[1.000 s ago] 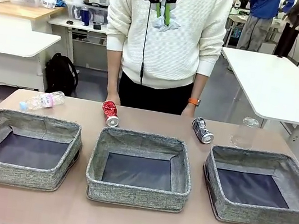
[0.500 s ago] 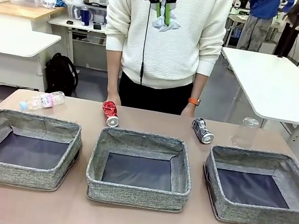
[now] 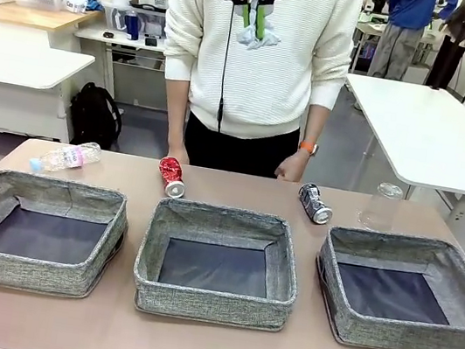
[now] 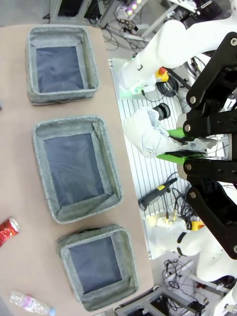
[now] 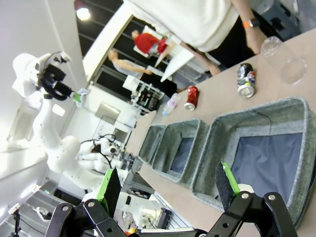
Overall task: Sort the waste into the appropriate baskets.
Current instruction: Place the picked waste into the Fabric basket indicated by the person.
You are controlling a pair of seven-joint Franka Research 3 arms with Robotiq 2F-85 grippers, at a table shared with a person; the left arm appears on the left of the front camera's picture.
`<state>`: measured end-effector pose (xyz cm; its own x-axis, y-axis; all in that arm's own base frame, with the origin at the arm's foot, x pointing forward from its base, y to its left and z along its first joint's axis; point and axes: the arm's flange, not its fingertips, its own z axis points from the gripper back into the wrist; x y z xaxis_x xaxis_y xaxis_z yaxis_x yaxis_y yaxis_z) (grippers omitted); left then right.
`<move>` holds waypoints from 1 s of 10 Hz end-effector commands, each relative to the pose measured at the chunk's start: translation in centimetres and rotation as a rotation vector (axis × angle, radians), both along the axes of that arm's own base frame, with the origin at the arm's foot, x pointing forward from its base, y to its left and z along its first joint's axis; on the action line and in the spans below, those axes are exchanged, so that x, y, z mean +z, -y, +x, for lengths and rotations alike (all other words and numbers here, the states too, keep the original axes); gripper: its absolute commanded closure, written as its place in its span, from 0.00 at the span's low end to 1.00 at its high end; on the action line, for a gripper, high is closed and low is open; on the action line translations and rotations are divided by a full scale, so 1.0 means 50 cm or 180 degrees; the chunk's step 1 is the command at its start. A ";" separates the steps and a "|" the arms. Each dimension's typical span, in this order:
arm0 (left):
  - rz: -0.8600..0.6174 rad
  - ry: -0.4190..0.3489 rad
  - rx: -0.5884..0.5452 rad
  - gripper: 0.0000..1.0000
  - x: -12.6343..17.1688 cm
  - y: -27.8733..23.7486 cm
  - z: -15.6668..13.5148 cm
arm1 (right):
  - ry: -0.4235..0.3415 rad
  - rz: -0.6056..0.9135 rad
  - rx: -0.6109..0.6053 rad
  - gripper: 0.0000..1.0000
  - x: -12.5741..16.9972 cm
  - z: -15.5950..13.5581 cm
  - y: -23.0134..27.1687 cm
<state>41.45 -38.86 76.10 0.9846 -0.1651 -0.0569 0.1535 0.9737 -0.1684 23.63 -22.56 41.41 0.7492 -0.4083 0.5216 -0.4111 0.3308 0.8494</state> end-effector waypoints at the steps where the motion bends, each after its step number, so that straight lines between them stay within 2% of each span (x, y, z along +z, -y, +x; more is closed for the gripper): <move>1: 0.0043 0.0029 0.0012 0.89 0.004 -0.006 -0.007 | 0.0109 0.0005 -0.0011 0.00 0.003 0.005 0.001; 10: 0.0043 0.0029 0.0012 0.89 0.004 -0.006 -0.007 | 0.0109 0.0005 -0.0011 0.00 0.003 0.005 0.001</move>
